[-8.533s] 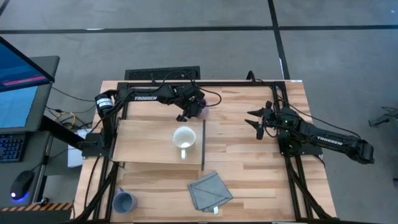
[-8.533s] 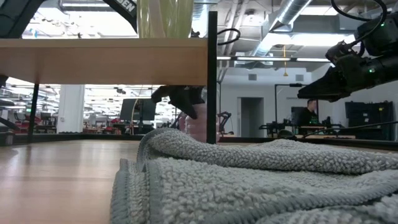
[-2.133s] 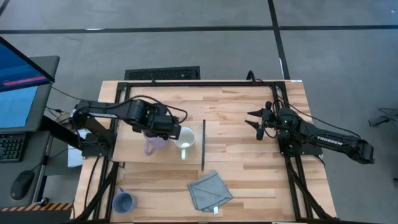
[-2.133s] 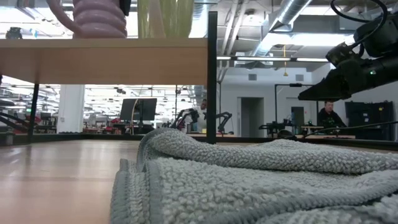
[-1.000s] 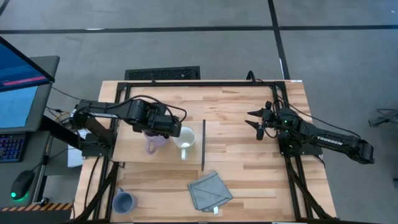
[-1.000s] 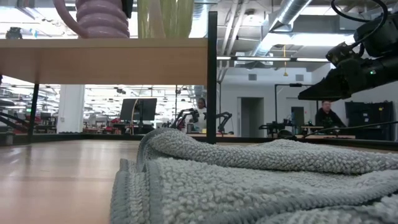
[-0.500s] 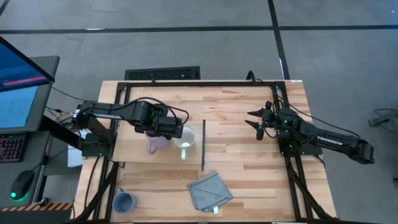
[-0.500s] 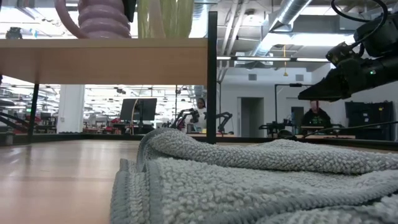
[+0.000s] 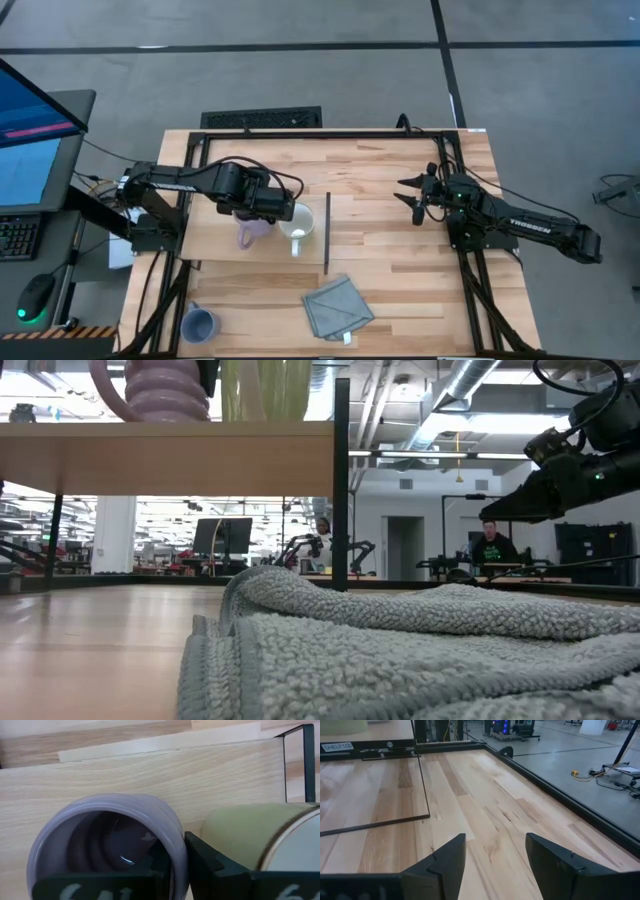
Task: Stack small to large cups/mugs on shelf
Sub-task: Put the purple mug on the shelf
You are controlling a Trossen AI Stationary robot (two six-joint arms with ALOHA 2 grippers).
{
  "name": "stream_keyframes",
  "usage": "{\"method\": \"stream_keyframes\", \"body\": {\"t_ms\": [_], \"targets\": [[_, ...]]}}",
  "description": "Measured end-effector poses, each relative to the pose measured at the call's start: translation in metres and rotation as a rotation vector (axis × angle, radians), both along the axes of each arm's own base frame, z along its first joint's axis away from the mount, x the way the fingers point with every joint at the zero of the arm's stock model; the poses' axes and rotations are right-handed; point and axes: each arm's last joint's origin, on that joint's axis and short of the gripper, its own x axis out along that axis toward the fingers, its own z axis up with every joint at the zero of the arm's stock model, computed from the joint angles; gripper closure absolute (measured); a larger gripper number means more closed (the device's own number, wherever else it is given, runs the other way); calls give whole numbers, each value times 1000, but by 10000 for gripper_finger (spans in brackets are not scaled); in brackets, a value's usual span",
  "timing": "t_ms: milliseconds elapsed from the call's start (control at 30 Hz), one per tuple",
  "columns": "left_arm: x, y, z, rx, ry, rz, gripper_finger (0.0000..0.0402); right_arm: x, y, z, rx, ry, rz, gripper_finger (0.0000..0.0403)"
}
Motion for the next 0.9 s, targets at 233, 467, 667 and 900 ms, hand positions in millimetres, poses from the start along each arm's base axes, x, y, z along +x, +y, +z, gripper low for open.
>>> {"method": "stream_keyframes", "body": {"t_ms": [233, 467, 667, 900], "targets": [[3, -1, -3, -1, 17, -10, 376, 0, 0, 0, -2, 1, 0, 173], [9, -3, -9, -26, 47, -47, 378, 0, 0, 0, -4, -2, 1, 173], [8, -3, -9, -39, 41, -15, 378, 0, 0, 0, -3, -2, 1, 173], [8, -4, -9, -78, 42, -1, 354, 0, 0, 0, -3, -2, 1, 173]]}}
